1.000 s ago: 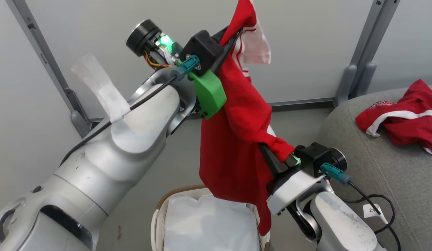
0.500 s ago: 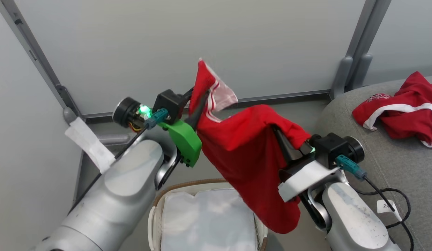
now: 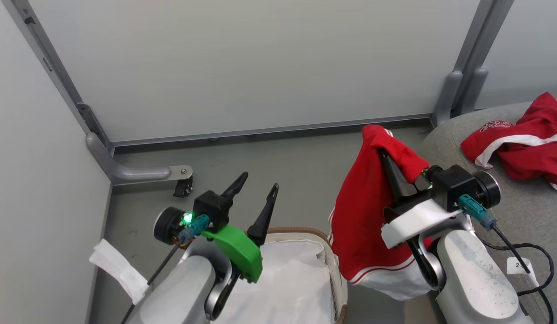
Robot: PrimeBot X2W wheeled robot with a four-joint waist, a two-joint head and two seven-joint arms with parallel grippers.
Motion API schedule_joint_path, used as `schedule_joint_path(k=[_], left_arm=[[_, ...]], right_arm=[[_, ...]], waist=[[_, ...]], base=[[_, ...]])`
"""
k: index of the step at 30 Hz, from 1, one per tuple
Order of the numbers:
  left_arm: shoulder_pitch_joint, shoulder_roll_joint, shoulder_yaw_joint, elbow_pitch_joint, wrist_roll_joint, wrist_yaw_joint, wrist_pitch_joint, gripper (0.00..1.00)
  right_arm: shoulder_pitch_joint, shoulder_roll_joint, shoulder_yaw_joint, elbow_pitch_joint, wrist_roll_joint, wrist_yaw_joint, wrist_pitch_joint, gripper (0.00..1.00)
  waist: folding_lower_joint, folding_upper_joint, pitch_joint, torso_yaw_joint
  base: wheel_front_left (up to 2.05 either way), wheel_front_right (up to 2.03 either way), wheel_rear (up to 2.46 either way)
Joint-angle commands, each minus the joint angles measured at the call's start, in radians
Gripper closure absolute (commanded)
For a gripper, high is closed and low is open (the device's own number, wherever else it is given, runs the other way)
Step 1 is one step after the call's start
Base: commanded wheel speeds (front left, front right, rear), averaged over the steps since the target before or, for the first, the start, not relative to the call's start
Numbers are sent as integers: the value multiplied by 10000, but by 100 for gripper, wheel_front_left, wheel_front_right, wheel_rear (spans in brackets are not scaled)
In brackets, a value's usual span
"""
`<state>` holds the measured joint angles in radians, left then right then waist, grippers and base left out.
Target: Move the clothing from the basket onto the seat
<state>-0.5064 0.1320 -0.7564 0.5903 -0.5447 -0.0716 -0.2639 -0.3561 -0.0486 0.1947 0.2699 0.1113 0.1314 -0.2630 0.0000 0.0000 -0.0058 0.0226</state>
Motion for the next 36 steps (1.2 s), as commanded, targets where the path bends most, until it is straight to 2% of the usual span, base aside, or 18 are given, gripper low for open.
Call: schedule_joint_path(k=[1,8,17,36], left_arm=[[351,-75,138,-149,219,-60,-4,0],[1534,-331,959,-708,904,-252,-4,0],[2230,-622,1596,-1160,1631,-441,-6,0],[2126,-798,1607,-1640,2228,-593,-5,0]], right_arm=[[148,-35,-101,-60,-112,-14,-27,100],[197,-35,-383,-79,-322,-14,-27,100],[-36,-36,-586,-47,-584,-14,-27,100],[-235,-29,-1218,-417,-1336,-14,-27,100]], waist=[[0,0,6,-3],[0,0,36,-76],[0,0,64,-424],[0,0,998,-3134]], base=[[0,0,0],[0,0,0],[0,0,0],[0,0,0]])
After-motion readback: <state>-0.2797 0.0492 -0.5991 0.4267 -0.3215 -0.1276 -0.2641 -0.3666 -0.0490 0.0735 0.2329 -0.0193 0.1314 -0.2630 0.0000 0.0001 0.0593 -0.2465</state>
